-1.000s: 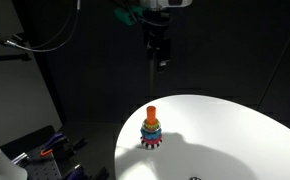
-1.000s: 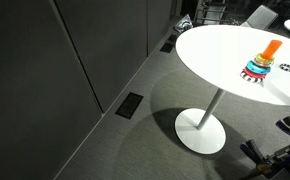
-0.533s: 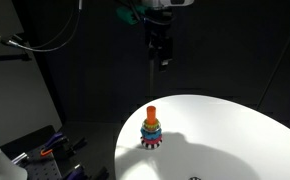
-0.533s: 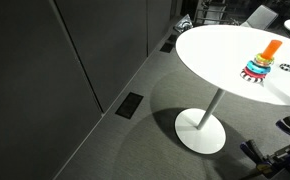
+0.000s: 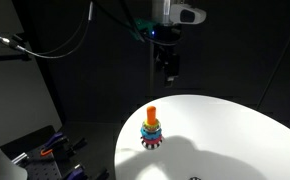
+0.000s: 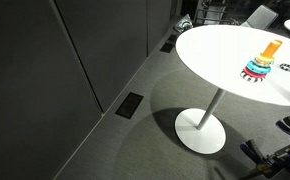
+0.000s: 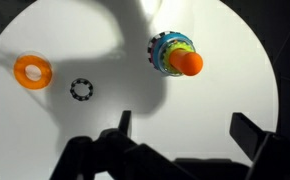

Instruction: Put the striped ring on the orange stand

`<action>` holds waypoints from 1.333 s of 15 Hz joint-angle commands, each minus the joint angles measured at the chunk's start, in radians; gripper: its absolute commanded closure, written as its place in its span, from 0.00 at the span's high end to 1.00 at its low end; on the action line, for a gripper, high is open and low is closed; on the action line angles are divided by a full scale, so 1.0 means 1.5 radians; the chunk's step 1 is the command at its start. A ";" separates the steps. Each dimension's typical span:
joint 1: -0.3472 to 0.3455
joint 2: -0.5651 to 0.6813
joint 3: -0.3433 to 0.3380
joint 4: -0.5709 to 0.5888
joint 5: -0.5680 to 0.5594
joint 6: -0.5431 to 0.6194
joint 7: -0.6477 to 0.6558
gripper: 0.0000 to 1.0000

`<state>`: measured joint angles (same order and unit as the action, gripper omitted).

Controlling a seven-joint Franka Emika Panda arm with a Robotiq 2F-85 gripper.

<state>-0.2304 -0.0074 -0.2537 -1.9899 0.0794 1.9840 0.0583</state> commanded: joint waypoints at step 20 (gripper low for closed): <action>-0.142 0.363 0.020 0.105 0.095 0.208 -0.128 1.00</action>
<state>-0.3893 0.4719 -0.2573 -1.9124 0.1688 2.3280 -0.0789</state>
